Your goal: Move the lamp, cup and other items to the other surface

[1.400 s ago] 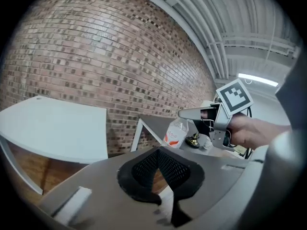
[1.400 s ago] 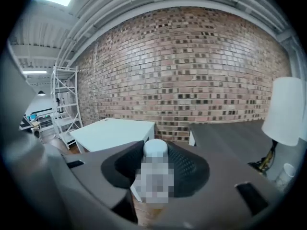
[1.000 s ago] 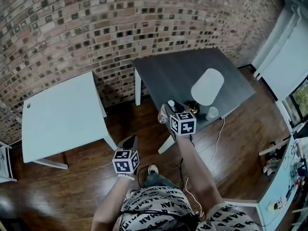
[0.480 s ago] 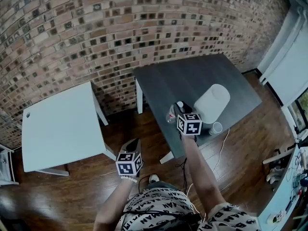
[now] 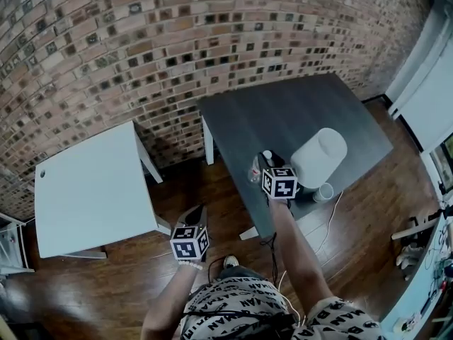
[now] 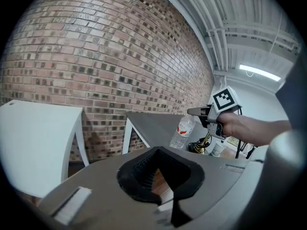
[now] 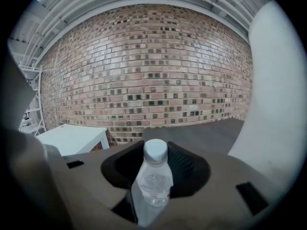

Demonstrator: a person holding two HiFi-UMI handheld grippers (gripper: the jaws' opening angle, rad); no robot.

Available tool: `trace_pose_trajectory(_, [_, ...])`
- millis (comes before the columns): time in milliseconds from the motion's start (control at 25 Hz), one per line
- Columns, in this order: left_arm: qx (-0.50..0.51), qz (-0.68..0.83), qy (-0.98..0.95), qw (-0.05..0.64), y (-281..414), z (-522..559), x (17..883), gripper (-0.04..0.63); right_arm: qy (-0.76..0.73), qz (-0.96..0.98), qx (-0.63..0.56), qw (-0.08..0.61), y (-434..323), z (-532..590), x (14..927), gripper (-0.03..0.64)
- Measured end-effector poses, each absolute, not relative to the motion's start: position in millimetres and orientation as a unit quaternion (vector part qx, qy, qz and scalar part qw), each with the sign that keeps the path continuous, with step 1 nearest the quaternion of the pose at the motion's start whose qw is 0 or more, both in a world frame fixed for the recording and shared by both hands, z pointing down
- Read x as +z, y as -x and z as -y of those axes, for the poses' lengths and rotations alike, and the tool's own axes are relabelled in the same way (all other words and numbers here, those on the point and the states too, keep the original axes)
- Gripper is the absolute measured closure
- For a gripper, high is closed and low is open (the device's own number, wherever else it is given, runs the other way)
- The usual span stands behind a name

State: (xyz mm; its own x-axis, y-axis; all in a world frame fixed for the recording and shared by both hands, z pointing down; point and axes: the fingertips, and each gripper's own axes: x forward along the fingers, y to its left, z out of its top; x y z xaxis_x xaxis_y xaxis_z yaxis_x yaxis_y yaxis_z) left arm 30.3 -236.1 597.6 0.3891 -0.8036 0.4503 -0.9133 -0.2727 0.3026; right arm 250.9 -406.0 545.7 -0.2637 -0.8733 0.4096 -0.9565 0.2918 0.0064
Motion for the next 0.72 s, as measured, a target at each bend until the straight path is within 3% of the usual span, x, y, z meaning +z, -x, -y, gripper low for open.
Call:
trace_pose_trajectory(640, [0.105, 0.537, -0.794, 0.265, -31.9, 238.9, 598.1, 0.595, -0.584, 0.781, 0.13, 0.179, -253.6, 402.5, 559.1, 0.462])
trace_pose_trajectory(720, [0.104, 0.537, -0.794, 0.265, -31.0, 238.5, 598.2, 0.595, -0.583, 0.78, 0.13, 0.186, -252.7, 402.4, 561.8, 0.434])
